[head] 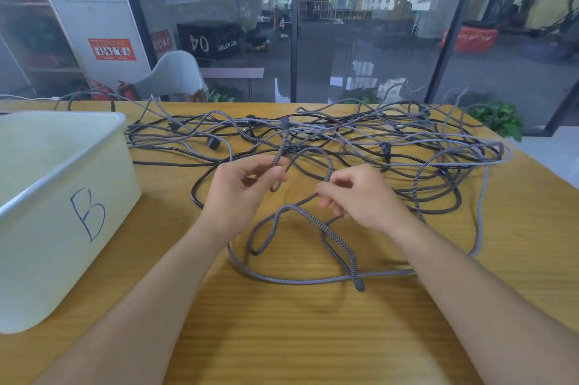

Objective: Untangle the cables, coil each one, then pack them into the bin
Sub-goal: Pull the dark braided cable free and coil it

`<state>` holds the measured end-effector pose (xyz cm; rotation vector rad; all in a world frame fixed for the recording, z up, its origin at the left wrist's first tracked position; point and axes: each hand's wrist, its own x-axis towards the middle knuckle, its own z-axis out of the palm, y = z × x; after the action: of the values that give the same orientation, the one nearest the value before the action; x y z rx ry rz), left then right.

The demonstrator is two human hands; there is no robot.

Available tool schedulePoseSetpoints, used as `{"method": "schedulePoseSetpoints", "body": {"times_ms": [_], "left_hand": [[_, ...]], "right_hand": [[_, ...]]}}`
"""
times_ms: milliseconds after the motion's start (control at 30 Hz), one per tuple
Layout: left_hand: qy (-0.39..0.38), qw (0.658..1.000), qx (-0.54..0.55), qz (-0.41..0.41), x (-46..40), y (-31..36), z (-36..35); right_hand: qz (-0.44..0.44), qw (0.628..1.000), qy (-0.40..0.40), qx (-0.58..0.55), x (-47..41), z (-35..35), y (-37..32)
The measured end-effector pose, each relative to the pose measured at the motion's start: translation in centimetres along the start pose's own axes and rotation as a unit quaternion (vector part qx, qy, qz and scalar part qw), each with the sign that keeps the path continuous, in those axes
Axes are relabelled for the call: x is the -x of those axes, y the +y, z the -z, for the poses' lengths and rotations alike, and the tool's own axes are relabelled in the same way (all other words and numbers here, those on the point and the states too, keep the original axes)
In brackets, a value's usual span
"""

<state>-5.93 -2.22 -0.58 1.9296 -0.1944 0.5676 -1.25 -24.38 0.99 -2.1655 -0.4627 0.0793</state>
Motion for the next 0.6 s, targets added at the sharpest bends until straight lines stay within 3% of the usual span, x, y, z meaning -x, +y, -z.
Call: {"method": "schedulePoseSetpoints", "body": {"times_ms": [67, 133, 300, 467, 533, 600], "left_hand": [[0.015, 0.998, 0.052, 0.020, -0.1, 0.0, 0.1], [0.016, 0.997, 0.077, 0.026, -0.2, 0.1, 0.1], [0.003, 0.996, 0.093, -0.002, -0.7, 1.2, -0.2], [0.024, 0.995, 0.082, -0.044, -3.3, 3.9, -0.7], [0.021, 0.994, 0.092, -0.050, -4.1, 4.7, -0.9], [0.011, 0.993, 0.104, -0.054, -4.5, 5.1, -1.2]], "right_hand": [[-0.056, 0.994, 0.006, -0.089, -0.3, 0.6, 0.6], [-0.065, 0.992, 0.031, -0.106, -0.5, 0.9, 1.1], [0.128, 0.972, 0.194, -0.031, -0.5, 0.9, -0.8], [0.214, 0.945, 0.231, -0.091, -1.6, 2.2, -4.7], [0.222, 0.941, 0.257, 0.005, -2.2, 2.8, -4.9], [0.271, 0.892, 0.283, 0.225, -2.8, 2.9, -4.5]]}}
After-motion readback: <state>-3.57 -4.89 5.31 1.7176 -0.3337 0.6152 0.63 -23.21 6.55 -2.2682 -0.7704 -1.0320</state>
